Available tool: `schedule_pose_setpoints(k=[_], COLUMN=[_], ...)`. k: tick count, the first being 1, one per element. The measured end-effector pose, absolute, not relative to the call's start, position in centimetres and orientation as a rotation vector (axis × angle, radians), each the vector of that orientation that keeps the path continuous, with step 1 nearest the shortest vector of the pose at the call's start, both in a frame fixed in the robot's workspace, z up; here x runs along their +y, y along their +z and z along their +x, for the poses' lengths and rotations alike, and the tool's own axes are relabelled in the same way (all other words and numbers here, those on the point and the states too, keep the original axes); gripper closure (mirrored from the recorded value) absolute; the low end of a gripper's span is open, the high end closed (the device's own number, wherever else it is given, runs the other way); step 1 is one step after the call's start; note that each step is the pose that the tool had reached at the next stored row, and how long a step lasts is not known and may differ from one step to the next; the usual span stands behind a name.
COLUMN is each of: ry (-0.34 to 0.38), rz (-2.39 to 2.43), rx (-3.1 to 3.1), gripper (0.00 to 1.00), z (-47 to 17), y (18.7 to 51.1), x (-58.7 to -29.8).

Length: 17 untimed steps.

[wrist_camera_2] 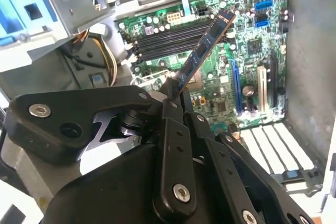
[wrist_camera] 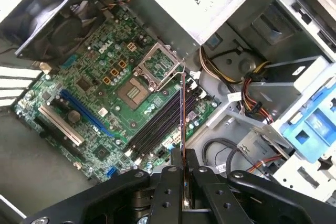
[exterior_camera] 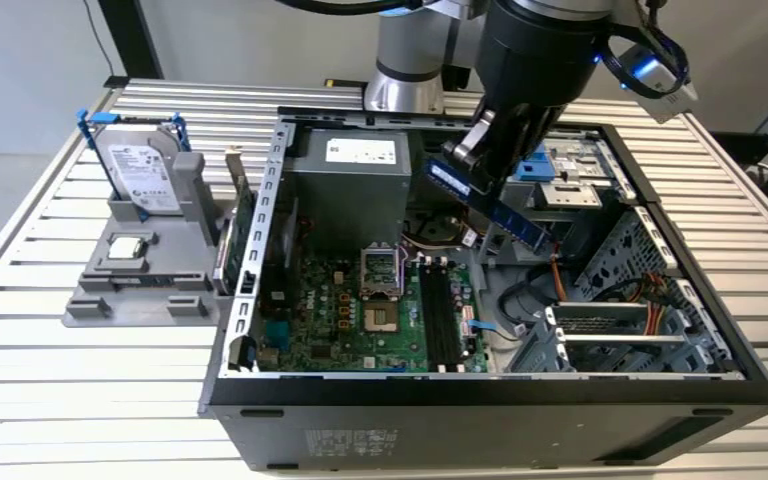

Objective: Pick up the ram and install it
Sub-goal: 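Insert the ram into the slot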

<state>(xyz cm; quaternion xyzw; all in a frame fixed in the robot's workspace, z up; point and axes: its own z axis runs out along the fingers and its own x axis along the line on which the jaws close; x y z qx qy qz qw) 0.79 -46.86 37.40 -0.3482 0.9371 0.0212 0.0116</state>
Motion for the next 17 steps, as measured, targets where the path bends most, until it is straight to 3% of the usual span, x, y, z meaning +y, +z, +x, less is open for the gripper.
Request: schedule_pose_setpoints(k=[17], ry=[0.059], rz=[-0.674], rx=[3.039], gripper=[1.00], z=[0.79], y=[37.40], x=[-46.86])
